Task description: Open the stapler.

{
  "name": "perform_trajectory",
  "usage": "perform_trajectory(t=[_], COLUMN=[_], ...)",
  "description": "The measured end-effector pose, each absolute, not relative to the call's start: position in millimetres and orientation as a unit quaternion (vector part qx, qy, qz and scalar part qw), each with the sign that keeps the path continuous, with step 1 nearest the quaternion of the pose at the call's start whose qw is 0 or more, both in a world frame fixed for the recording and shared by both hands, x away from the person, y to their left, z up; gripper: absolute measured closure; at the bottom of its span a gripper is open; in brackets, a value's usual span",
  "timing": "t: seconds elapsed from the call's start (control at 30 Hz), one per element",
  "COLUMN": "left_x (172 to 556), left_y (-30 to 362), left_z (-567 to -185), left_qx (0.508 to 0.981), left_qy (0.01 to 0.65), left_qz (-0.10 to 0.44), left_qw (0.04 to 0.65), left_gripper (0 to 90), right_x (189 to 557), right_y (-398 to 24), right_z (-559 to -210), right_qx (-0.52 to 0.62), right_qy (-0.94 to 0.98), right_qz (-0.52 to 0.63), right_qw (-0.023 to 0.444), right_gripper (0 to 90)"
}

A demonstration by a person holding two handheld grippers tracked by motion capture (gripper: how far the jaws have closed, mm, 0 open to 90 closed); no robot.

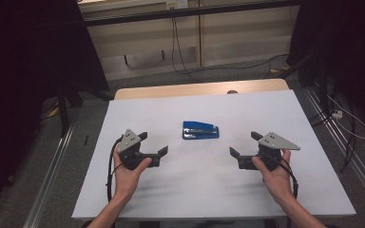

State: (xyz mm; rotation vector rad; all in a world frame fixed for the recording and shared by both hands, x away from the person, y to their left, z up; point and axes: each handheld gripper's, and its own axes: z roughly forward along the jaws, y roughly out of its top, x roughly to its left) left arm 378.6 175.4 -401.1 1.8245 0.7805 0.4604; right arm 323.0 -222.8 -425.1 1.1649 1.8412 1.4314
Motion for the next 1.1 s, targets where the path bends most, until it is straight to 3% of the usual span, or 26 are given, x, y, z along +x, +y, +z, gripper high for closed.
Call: perform_trajectory(t=[0.63, 1.1], left_x=[417, 457], left_y=[148, 125], left_z=[-405, -415], left_qx=[0.773, 0.779], left_qy=[0.318, 0.315], left_qz=[0.187, 0.174], left_qw=[0.517, 0.514], left_gripper=[5.9, 5.4], right_x=[358, 391], right_y=[-205, -182], right_z=[-432, -443], right_qx=[0.42, 0.409], right_qy=[0.696, 0.711], right_qz=[0.529, 0.53], right_qw=[0.244, 0.218], right_gripper=[2.1, 8.1])
